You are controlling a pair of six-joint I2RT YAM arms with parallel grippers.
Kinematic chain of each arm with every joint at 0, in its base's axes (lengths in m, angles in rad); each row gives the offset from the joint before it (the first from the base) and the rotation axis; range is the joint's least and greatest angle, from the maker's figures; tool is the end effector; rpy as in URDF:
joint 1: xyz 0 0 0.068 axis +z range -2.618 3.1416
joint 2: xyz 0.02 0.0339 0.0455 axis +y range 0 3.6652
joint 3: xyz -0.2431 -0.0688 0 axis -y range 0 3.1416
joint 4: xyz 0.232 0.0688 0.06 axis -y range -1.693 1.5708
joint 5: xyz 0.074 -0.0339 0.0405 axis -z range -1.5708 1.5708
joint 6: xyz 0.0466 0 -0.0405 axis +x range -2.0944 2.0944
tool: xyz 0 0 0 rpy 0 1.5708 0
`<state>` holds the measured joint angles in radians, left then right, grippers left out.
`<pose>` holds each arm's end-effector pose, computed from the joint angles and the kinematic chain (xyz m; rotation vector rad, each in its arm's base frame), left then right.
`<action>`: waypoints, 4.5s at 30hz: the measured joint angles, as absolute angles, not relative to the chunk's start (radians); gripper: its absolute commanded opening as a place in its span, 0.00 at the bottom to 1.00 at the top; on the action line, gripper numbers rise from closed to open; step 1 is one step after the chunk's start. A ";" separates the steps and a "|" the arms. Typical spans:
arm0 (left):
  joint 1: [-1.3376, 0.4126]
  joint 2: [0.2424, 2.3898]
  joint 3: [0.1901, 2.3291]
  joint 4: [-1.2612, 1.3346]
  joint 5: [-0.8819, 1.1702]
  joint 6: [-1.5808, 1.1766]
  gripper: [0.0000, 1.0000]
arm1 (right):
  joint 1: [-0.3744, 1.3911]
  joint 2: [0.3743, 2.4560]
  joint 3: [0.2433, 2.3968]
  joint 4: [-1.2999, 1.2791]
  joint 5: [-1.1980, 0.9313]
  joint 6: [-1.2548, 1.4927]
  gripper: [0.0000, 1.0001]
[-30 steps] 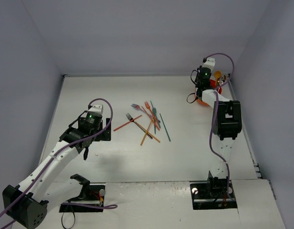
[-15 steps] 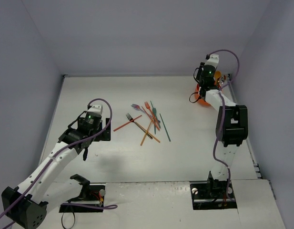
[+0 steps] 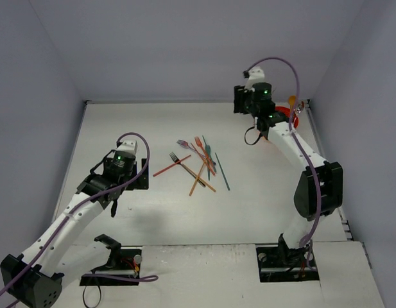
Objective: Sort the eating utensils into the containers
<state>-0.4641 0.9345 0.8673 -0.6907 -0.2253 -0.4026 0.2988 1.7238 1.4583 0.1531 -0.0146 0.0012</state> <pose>0.1815 -0.0792 0.2712 -0.0414 2.3114 -0.1803 0.3978 0.1233 0.3373 -0.2612 1.6684 0.2377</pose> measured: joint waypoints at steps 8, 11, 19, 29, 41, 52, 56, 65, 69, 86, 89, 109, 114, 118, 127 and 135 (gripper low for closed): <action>-0.464 0.928 0.867 -0.690 -0.224 -0.403 0.91 | 0.521 1.785 1.458 -0.019 -0.172 -0.016 0.41; -0.464 0.928 0.867 -0.690 -0.221 -0.403 0.91 | 0.566 1.859 1.486 -0.056 -0.211 -0.028 0.41; -0.464 0.928 0.867 -0.685 -0.214 -0.403 0.91 | 0.654 2.036 1.521 -0.101 -0.231 -0.035 0.41; -0.464 0.928 0.867 -0.682 -0.209 -0.403 0.91 | 0.670 2.146 1.676 -0.116 -0.201 -0.113 0.39; -0.464 0.928 0.867 -0.680 -0.207 -0.403 0.91 | 0.631 2.273 1.761 -0.116 -0.193 -0.172 0.33; -0.464 0.925 0.867 -0.680 -0.207 -0.403 0.91 | 0.616 2.325 1.795 -0.116 -0.224 -0.189 0.24; -0.464 0.925 0.867 -0.680 -0.207 -0.403 0.91 | 0.616 2.338 1.812 -0.108 -0.237 -0.191 0.10; -0.464 0.925 0.867 -0.679 -0.207 -0.403 0.91 | 0.625 2.344 1.905 -0.131 -0.258 -0.195 0.00; -0.464 0.921 0.867 -0.679 -0.207 -0.403 0.91 | 0.632 2.342 1.984 -0.126 -0.276 -0.194 0.00; -0.464 0.905 0.867 -0.679 -0.208 -0.403 0.91 | 0.572 2.167 2.027 -0.109 -0.232 -0.215 0.00; -0.464 0.900 0.867 -0.679 -0.210 -0.403 0.91 | 0.480 2.064 1.944 -0.044 -0.203 -0.216 0.00; -0.464 0.948 0.867 -0.679 -0.218 -0.403 0.91 | 0.052 1.890 1.544 0.463 0.008 -0.092 0.00; -0.464 0.970 0.867 -0.678 -0.217 -0.403 0.91 | 0.043 1.930 1.534 0.586 0.078 -0.065 0.00; -0.464 0.983 0.865 -0.678 -0.214 -0.403 0.91 | 0.030 1.975 1.530 0.654 0.118 -0.045 0.00; -0.464 0.996 0.865 -0.676 -0.210 -0.402 0.91 | 0.019 2.081 1.516 0.731 0.165 -0.018 0.00; -0.464 1.003 0.864 -0.675 -0.206 -0.402 0.91 | 0.019 2.113 1.492 0.780 0.177 0.013 0.00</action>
